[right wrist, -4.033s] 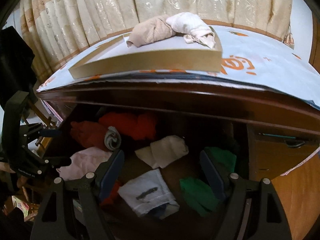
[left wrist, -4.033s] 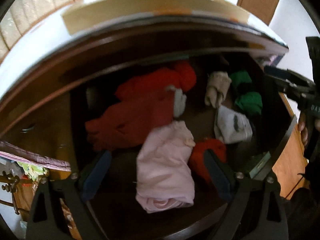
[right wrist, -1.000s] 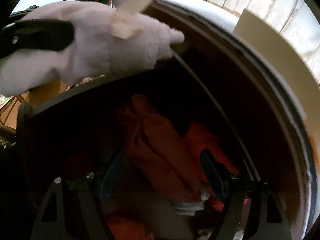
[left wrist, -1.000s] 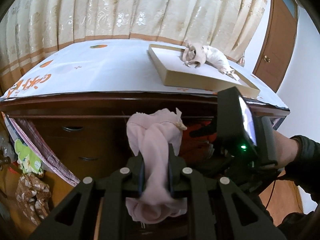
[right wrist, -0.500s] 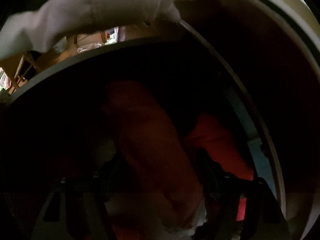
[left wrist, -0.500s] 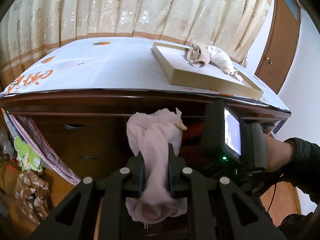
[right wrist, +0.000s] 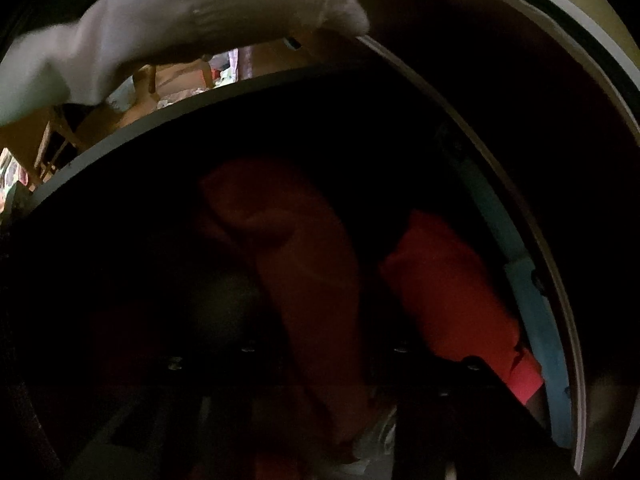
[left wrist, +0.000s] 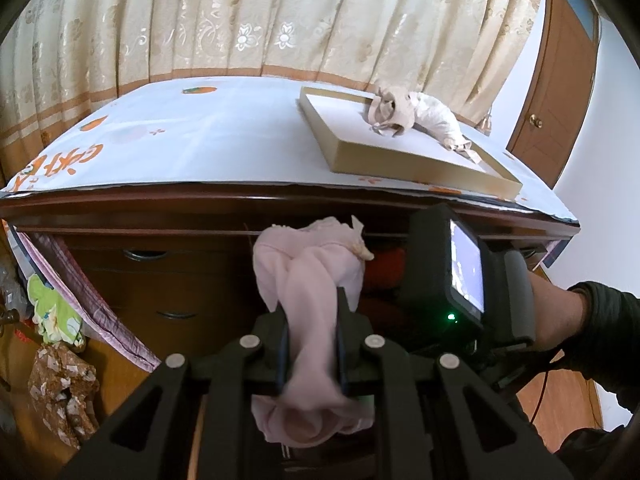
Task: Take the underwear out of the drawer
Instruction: 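Lift the pink underwear with the left tool while the right tool grasps red underwear, then lift the red underwear out of the drawer with the right tool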
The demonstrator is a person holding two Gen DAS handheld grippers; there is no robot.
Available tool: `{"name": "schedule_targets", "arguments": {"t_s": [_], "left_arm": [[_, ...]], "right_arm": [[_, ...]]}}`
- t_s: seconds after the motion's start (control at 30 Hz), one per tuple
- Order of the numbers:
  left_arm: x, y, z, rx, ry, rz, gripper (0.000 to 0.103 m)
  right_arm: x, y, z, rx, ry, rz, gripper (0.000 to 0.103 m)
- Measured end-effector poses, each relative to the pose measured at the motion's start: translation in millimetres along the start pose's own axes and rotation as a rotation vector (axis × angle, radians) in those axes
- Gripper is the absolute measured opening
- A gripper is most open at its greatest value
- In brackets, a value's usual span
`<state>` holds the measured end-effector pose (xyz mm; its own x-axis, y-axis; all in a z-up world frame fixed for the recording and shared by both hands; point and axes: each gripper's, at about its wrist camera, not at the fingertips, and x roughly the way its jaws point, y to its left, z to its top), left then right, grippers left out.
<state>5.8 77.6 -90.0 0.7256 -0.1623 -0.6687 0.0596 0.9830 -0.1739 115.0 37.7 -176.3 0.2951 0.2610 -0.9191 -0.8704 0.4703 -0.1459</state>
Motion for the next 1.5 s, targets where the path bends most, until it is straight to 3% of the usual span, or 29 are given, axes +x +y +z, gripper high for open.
{"name": "schedule_targets", "arguments": {"t_s": [0.83,1.07,1.5], "left_arm": [[-15,-15,5,0.023,-0.041,0.000,0.016],[-18,-22,6,0.030,-0.053,0.002,0.016],[-22,-29,4,0.027,-0.073,-0.003,0.016]], "right_arm": [[-57,-4,-14,0.134,-0.130,-0.033,0.029],[-88,-14,-35,0.191,-0.177,-0.044,0.029],[-105,-23,-54,0.281,-0.236,-0.038,0.029]]}}
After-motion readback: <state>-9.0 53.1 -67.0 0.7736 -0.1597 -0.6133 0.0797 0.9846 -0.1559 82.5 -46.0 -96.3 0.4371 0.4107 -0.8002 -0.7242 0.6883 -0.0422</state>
